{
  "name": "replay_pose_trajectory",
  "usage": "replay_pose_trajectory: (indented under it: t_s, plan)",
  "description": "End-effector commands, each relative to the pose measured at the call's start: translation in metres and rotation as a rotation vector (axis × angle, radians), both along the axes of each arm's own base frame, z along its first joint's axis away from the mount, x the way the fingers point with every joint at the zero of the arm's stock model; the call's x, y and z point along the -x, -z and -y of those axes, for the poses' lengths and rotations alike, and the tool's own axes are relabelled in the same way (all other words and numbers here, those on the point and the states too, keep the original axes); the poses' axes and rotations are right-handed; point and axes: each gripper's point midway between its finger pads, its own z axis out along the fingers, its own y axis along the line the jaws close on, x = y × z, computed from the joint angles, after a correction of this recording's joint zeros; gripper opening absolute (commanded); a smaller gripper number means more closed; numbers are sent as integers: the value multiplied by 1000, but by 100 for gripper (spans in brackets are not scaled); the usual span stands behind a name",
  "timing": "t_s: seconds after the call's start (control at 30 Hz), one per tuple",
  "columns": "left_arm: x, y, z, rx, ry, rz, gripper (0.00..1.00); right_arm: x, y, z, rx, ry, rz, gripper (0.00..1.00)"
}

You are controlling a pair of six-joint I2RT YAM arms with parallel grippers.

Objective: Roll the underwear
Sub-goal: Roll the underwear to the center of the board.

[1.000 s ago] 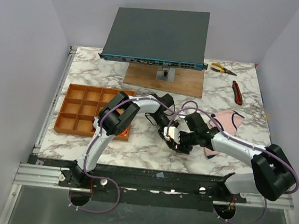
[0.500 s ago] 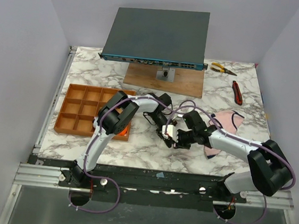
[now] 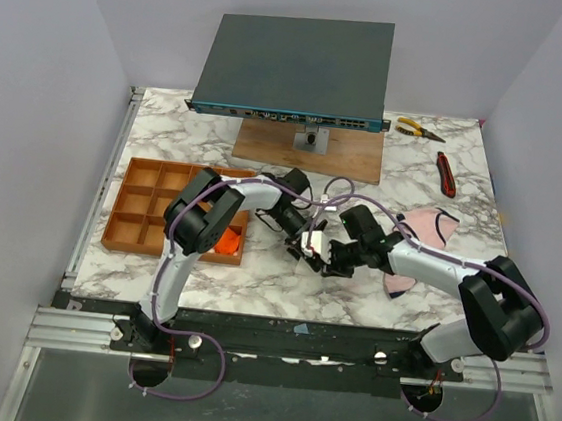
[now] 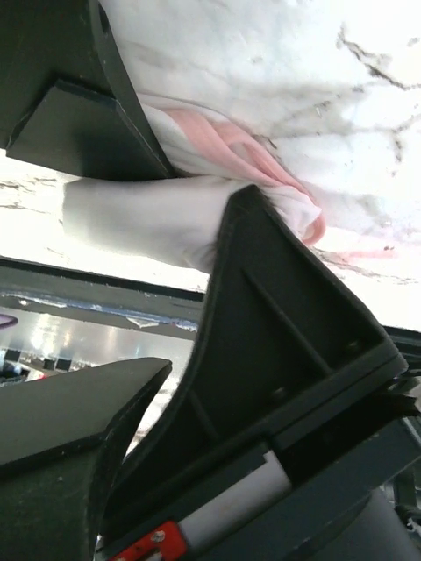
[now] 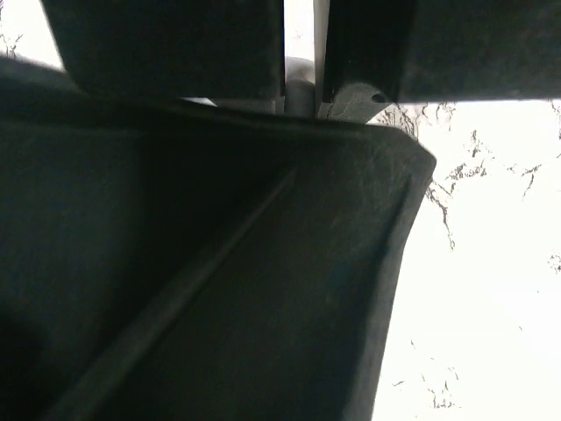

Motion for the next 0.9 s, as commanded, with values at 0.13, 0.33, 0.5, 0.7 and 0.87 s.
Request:
replay_pose_trajectory:
  t_s: [0.13,0.33,0.5,0.7,0.87]
  plan:
    - [-62,48,-44,-207,-173,309,87,44,47,54,218,56,-195,1]
    - [-75,35,-50,-182,-232,351,93,44,47,54,219,60,-201,1]
    - [-82,18,-56,-135,-267,390,99,43,46,54,214,71,-208,1]
    - [-89,-15,-69,-62,-349,468,99,42,46,52,209,79,-225,1]
    - [-92,-45,-86,-3,-403,567,99,41,44,48,201,83,-266,1]
